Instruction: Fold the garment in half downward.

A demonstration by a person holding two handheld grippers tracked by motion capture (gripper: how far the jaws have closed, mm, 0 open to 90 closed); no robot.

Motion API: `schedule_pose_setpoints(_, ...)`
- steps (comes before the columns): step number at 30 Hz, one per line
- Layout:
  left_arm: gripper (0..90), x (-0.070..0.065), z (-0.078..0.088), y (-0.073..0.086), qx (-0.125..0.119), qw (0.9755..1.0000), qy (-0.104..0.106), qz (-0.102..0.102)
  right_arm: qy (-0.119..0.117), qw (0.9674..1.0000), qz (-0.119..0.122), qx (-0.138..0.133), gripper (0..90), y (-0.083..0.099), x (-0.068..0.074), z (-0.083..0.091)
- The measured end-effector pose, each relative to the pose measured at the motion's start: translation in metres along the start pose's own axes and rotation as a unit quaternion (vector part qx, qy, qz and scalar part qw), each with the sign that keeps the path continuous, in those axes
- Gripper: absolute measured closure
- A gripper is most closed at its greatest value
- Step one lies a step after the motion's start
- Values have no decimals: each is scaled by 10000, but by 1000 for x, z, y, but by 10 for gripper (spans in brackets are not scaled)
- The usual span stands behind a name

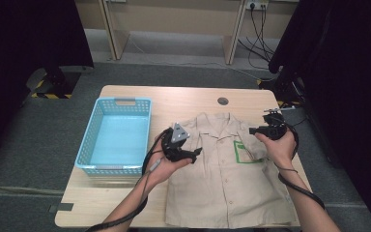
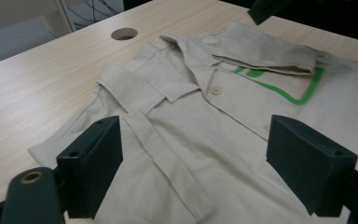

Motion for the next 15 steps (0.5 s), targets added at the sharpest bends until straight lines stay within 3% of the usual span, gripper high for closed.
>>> schedule_pose_setpoints(8, 180, 15, -21, -23, 72, 9998, -133, -95, 33, 10000, -13, -17, 515, -7, -3, -2)
schedule_pose_setpoints(15, 180, 20, -34, -29, 148, 9997, -164, -90, 52, 10000, -26, -28, 515, -12, -4, -4)
Point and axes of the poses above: each handheld gripper's, and its own axes: z roughly backward along the jaws, y roughly out of its underside, x roughly to its left, the point moved 8 cm from there along -z, roughly forward along the jaws, and after that the axes turned 6 degrees about -z, right-handed, at the moved point
